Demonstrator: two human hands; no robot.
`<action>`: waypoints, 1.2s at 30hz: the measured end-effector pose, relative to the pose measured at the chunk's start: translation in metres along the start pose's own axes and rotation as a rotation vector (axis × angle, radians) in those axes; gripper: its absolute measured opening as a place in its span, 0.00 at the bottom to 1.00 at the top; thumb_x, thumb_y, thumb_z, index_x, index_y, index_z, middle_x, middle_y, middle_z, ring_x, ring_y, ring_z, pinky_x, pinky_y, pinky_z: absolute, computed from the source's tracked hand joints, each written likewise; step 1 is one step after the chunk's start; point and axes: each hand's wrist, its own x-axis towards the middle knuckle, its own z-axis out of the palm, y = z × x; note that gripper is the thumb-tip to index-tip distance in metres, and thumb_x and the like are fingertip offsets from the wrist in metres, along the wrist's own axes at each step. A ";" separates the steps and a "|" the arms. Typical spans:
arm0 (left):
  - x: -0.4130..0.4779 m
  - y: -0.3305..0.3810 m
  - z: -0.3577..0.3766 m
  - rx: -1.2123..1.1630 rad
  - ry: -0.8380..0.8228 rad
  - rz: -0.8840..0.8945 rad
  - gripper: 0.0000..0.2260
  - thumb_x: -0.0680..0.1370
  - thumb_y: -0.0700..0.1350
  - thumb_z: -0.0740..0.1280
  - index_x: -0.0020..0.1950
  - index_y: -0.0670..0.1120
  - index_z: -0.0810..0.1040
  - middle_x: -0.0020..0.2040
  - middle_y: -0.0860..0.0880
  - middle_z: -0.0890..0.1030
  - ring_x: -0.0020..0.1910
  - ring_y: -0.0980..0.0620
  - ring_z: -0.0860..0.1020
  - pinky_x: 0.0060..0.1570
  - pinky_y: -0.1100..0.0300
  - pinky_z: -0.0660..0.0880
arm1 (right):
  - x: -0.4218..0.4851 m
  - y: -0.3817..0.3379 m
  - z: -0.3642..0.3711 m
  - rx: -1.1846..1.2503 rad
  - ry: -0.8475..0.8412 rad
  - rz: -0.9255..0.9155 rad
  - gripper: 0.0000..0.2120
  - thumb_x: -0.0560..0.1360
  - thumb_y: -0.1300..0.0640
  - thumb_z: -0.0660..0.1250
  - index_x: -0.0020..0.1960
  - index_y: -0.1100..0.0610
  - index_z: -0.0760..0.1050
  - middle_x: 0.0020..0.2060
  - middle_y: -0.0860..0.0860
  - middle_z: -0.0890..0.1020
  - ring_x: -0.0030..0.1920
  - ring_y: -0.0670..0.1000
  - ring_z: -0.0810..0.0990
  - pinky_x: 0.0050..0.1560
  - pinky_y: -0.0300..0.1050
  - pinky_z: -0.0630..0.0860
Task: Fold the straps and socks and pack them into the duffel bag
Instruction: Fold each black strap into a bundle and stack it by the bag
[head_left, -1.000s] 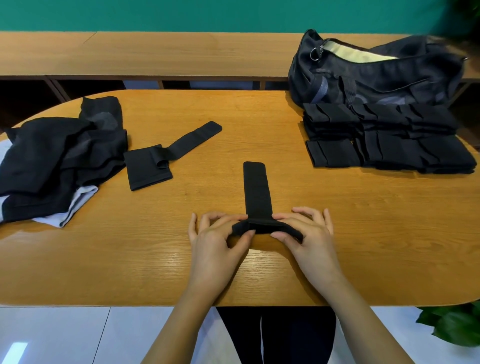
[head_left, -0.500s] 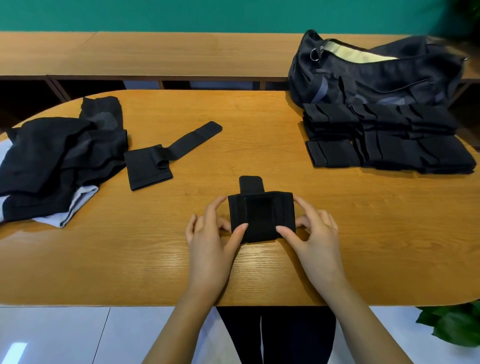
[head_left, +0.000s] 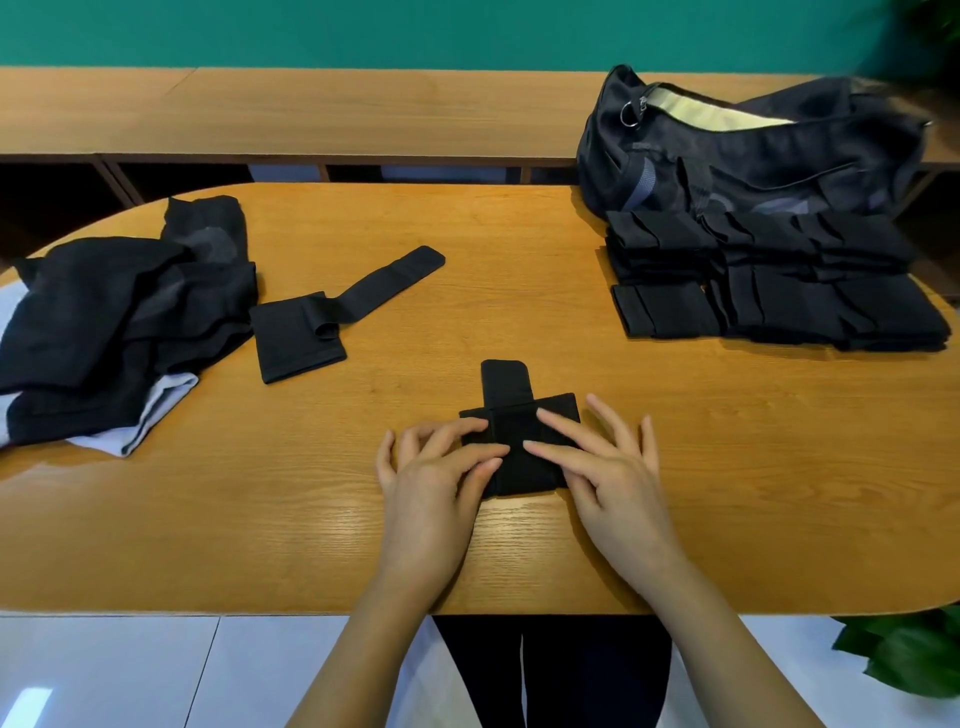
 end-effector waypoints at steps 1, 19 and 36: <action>0.000 0.001 -0.001 -0.001 -0.013 -0.005 0.13 0.76 0.59 0.61 0.54 0.61 0.82 0.61 0.64 0.76 0.63 0.56 0.68 0.71 0.39 0.52 | 0.000 0.000 -0.001 0.014 -0.026 0.027 0.21 0.78 0.61 0.64 0.61 0.36 0.76 0.67 0.33 0.70 0.77 0.45 0.55 0.75 0.67 0.43; 0.000 -0.001 -0.001 0.009 -0.061 0.003 0.26 0.73 0.72 0.53 0.57 0.61 0.81 0.63 0.63 0.75 0.66 0.55 0.66 0.72 0.40 0.50 | 0.002 0.002 -0.002 0.063 -0.049 0.050 0.28 0.70 0.24 0.49 0.59 0.34 0.76 0.64 0.27 0.68 0.75 0.40 0.53 0.75 0.59 0.37; 0.000 -0.002 0.000 -0.008 -0.050 0.008 0.21 0.72 0.70 0.57 0.51 0.62 0.83 0.60 0.67 0.72 0.64 0.59 0.66 0.71 0.40 0.50 | 0.001 0.004 -0.001 0.137 0.027 0.060 0.17 0.72 0.32 0.56 0.51 0.35 0.79 0.59 0.28 0.73 0.72 0.41 0.59 0.75 0.58 0.41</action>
